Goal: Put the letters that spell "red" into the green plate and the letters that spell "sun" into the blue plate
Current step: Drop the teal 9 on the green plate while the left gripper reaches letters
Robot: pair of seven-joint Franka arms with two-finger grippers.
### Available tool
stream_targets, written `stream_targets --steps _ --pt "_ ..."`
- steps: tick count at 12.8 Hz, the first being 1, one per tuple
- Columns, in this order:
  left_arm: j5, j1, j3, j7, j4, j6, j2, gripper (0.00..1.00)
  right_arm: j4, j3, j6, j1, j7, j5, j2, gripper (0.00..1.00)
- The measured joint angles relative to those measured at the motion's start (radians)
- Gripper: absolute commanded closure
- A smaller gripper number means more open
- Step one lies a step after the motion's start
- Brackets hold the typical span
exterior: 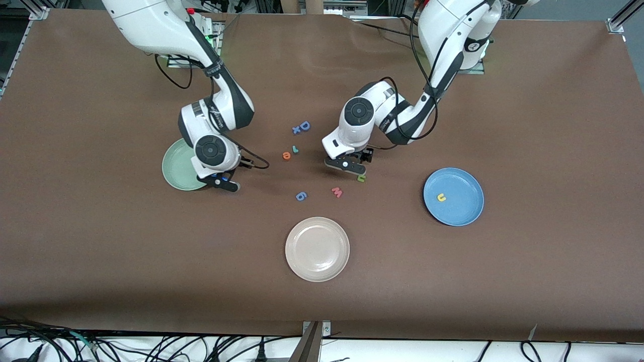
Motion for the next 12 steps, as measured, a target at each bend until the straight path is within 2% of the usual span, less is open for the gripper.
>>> stream_targets --steps 1,3,6,8,10,11,12 --pt "0.001 -0.004 0.0 -0.003 0.002 0.0 0.002 0.12 0.002 -0.023 -0.028 -0.001 -0.037 0.0 -0.02 0.69" --pt "0.001 -0.006 0.0 -0.005 0.003 0.0 0.007 0.2 0.002 -0.079 -0.075 -0.002 -0.126 0.0 -0.057 0.69" --pt "0.005 -0.017 0.004 -0.006 0.013 0.004 0.029 0.28 -0.003 -0.176 -0.101 -0.004 -0.292 0.0 -0.069 0.69" --pt "0.028 -0.02 0.007 -0.01 0.035 0.004 0.043 0.43 -0.016 -0.231 -0.101 -0.009 -0.396 0.0 -0.064 0.66" --pt "0.031 -0.02 0.011 -0.011 0.046 0.004 0.048 0.47 -0.024 -0.255 -0.092 -0.026 -0.458 0.0 -0.047 0.58" --pt "0.031 -0.02 0.013 -0.011 0.047 0.004 0.048 0.49 -0.026 -0.256 -0.081 -0.035 -0.471 0.0 -0.034 0.44" --pt "0.031 -0.02 0.013 -0.011 0.047 0.004 0.048 0.51 -0.026 -0.256 -0.073 -0.038 -0.474 0.001 -0.023 0.39"
